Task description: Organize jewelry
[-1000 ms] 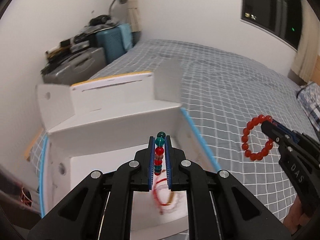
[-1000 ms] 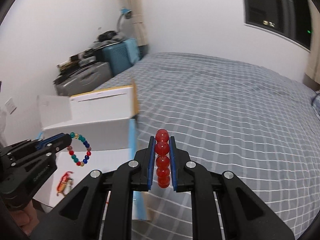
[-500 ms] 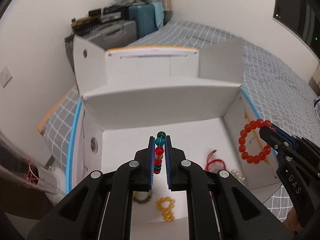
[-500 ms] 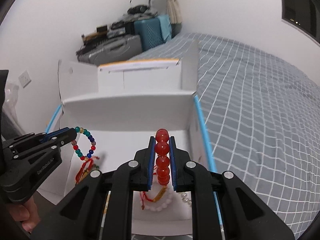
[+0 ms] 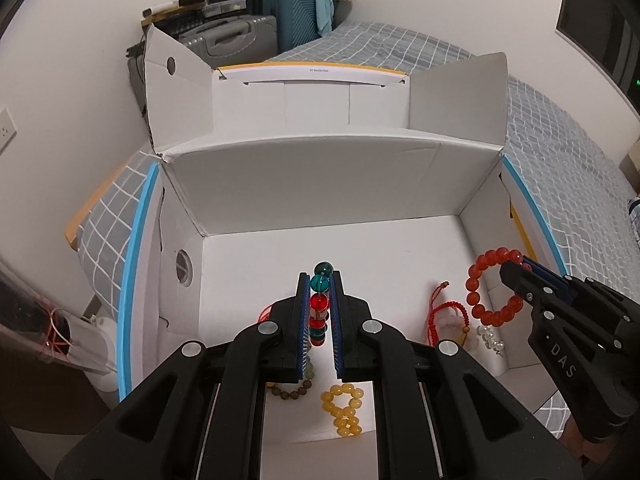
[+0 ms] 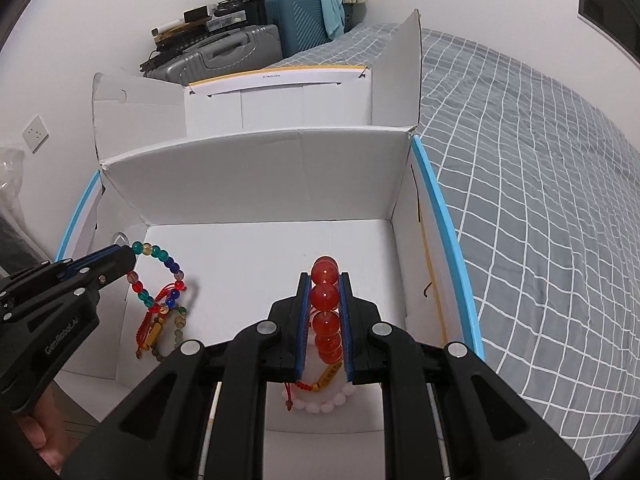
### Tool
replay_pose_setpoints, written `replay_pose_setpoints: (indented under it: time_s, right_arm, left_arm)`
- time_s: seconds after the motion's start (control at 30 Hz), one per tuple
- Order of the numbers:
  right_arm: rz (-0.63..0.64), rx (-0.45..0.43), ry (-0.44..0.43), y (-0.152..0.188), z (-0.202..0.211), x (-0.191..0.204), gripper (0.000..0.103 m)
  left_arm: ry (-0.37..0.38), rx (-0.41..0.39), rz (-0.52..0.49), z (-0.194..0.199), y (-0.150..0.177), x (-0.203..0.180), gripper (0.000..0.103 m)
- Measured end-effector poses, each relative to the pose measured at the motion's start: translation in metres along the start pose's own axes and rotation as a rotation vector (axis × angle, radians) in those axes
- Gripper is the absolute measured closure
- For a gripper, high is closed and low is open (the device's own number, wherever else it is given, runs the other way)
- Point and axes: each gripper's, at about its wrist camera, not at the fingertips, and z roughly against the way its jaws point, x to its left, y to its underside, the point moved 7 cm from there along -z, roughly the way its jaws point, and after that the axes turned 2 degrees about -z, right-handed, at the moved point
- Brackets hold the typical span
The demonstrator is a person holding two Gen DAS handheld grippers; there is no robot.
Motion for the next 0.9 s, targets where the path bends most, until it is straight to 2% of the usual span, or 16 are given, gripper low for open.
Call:
replay_pose_setpoints:
  time_s: [0.17,0.23,0.3,0.33,0.37,0.43,0.5,0.6,0.7,0.9]
  right_arm:
    - [-0.015,0.016,0.003,0.000,-0.005,0.000,0.089]
    - [-0.016,0.000,0.000,-0.003,0.000,0.001,0.087]
    - [-0.017,-0.022,-0.007,-0.005,0.010,0.001,0.069]
    - [-0.019,-0.040,-0.008,-0.006,0.017,0.000,0.064]
    - [-0.022,-0.064,-0.009,-0.007,0.025,-0.001,0.057]
    - [-0.028,-0.102,-0.014,-0.009,0.041,-0.003,0.045]
    - [-0.035,-0.140,-0.017,-0.010,0.055,-0.006,0.034]
    - [-0.038,-0.186,-0.017,-0.006,0.075,-0.009,0.024]
    - [-0.024,-0.223,-0.016,0.006,0.092,-0.009,0.019]
    - [-0.004,-0.265,-0.018,0.034,0.113,-0.005,0.012]
  left_arm:
    - [-0.032,-0.006,-0.007,0.002,0.001,0.002,0.091]
    - [-0.035,-0.014,-0.011,0.007,0.001,0.001,0.085]
    - [-0.043,-0.037,-0.002,0.015,0.000,0.003,0.061]
    - [-0.049,-0.055,0.003,0.020,0.000,0.004,0.056]
    - [-0.060,-0.073,0.005,0.026,0.000,0.006,0.047]
    - [-0.081,-0.118,0.009,0.039,0.001,0.008,0.041]
    - [-0.084,-0.150,0.018,0.051,0.006,0.009,0.030]
    - [-0.080,-0.192,0.027,0.067,0.015,0.008,0.022]
    - [-0.063,-0.232,0.043,0.081,0.023,0.006,0.013]
    - [-0.042,-0.287,0.036,0.105,0.051,-0.001,0.006]
